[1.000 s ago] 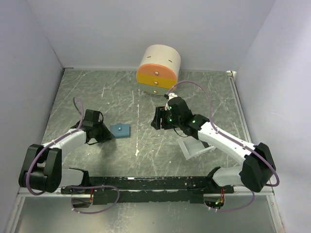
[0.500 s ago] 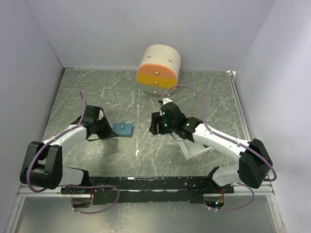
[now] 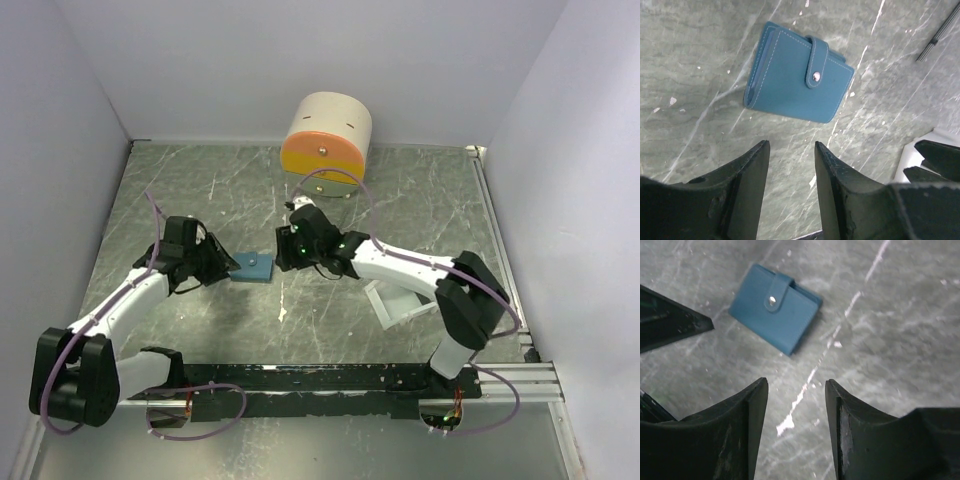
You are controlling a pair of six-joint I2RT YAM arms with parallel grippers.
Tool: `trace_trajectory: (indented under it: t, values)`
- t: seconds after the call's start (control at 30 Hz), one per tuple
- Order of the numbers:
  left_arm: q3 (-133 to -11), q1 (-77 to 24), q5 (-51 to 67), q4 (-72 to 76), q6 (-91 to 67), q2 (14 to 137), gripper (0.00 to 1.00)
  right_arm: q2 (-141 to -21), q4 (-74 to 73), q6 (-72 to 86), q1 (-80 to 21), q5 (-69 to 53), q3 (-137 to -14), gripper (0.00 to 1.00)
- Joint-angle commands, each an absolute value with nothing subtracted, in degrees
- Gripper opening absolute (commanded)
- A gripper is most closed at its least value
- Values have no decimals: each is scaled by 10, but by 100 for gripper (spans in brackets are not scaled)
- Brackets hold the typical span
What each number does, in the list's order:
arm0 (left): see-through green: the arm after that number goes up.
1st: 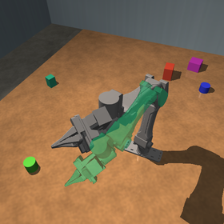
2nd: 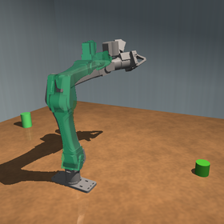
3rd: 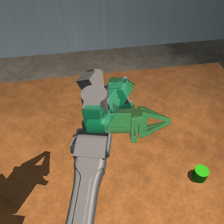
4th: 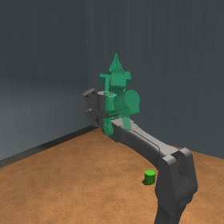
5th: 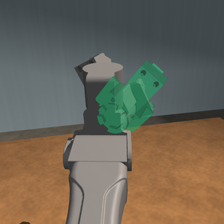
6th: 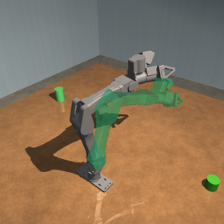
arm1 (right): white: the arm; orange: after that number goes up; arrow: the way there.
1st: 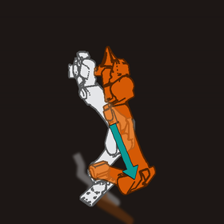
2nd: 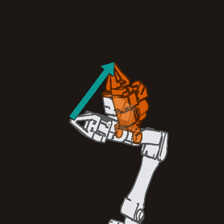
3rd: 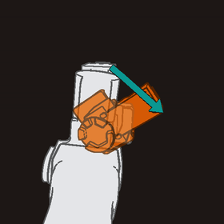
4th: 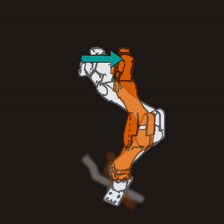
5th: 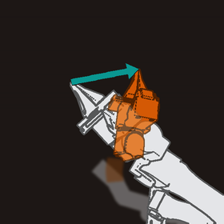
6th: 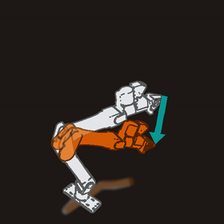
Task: Put the credit cards into the card holder
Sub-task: Adjust the card holder at the center of the board.
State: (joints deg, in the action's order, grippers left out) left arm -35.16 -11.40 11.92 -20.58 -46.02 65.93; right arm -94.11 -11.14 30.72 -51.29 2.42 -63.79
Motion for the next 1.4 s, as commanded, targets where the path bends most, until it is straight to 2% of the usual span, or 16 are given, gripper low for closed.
trace_trajectory:
  t: [0.0, 0.17, 0.4, 0.87, 0.93, 1.1, 1.2, 1.37]
  values:
    - [-338, -107, 114, -160, -491, 678, 53, -1003, -63, 287, -514, 9, -691, 50]
    - [-341, -84, 148, -152, -484, 714, 51, -1082, -75, 249, -509, -16, -772, 50]
    - [-297, -57, 177, -122, -484, 686, 54, -1153, -94, 214, -497, -65, -840, 51]
    - [-289, -53, 220, -119, -461, 720, 54, -1246, -98, 173, -468, -157, -868, 51]
    - [-293, -54, 227, -119, -452, 729, 55, -1240, -96, 173, -468, -171, -849, 47]
    - [-285, -54, 246, -100, -451, 739, 54, -1192, -47, 199, -468, -174, -767, 16]
    - [-275, -55, 283, -78, -453, 741, 53, -1152, -32, 235, -468, -157, -720, 2]
    - [-259, -60, 351, -59, -458, 729, 54, -1083, 30, 331, -468, -191, -627, 0]
